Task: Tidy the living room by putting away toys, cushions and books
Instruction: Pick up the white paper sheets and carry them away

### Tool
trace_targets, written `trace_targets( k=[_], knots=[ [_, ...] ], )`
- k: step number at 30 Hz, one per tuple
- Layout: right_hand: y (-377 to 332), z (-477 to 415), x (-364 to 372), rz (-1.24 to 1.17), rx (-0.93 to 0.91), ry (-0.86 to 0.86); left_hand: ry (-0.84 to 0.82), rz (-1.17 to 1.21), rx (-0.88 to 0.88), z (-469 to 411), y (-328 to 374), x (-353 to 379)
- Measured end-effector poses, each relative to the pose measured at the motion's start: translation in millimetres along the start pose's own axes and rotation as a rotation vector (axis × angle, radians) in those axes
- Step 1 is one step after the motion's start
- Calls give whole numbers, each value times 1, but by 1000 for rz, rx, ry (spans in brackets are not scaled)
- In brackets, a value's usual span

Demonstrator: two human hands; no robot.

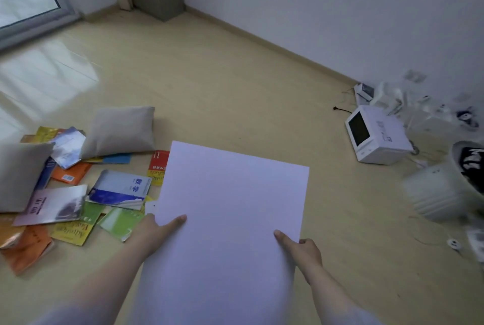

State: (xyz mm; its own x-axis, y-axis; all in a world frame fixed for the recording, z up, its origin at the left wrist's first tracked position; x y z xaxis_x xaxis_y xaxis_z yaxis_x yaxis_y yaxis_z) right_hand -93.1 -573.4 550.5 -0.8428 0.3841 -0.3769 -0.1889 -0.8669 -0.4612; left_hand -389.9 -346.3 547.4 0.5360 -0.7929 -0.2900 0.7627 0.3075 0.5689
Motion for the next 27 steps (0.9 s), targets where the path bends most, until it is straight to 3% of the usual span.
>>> trace_targets(
  k=[15,27],
  knots=[
    [-139,-108,-87,83,0,10,22,20,-4,-103,159,-3],
    [-240,-261,-194,279,27,-146,124,81,-238,-197,269,58]
  ],
)
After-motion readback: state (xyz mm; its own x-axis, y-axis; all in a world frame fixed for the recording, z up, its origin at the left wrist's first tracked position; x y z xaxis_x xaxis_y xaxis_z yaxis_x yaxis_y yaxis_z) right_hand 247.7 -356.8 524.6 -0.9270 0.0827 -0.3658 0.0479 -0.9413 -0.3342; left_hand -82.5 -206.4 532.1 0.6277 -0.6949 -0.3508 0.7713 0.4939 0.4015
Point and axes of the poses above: each hand's wrist, its own z-axis away from the middle knuckle, its own x-axis out of the palm, y = z × x, the point moved 3 cm from there along -z, towards the middle knuckle, and after that the axes turned 15 degrees about -y, right-handed, at the moved point
